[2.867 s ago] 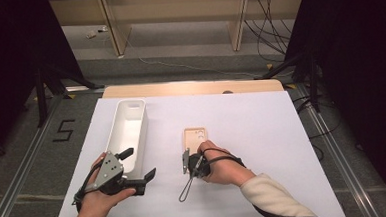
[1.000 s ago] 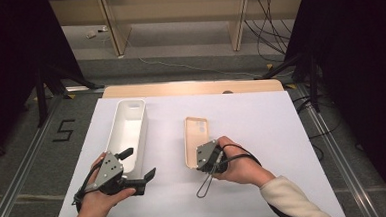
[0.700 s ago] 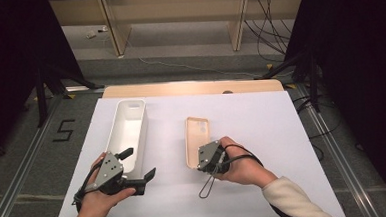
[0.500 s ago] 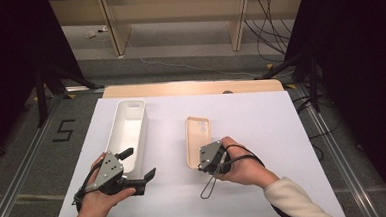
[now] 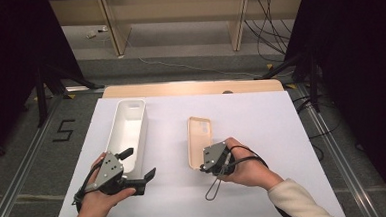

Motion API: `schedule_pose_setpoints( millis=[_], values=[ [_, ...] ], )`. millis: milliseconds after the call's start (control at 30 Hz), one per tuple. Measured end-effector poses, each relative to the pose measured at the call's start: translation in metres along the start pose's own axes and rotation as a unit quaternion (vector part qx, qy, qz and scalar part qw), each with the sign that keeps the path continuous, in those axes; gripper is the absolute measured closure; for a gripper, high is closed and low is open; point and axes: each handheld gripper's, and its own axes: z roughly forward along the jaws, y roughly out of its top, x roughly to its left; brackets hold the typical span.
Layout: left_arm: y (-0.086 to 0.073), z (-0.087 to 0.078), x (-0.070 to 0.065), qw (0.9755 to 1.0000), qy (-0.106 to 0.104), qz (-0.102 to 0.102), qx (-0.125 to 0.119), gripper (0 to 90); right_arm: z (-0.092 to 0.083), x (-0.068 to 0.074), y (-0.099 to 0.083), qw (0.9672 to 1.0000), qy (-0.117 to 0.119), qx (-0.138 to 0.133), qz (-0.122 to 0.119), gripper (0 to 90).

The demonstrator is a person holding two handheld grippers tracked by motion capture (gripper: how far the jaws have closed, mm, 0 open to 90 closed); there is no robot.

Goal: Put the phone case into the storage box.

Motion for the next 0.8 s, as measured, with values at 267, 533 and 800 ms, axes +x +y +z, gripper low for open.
schedule_pose_setpoints(
  millis=[267,533,800],
  values=[
    [0.0001,-0.0001,-0.0001,1.0,0.0,0.0,0.0,5.7,-0.0024,0.0022,-0.0013,1.0,-0.003,-0.007,0.0,88.3],
    [0.0,-0.0002,0.0001,1.0,0.0,0.0,0.0,5.8,-0.0038,0.004,0.0008,0.9999,-0.005,-0.014,-0.005,88.3],
    [0.0,-0.0002,0.0,1.0,0.0,0.001,0.0,5.9,-0.0056,0.0068,0.0028,0.9997,-0.009,-0.022,-0.009,88.3]
  ],
)
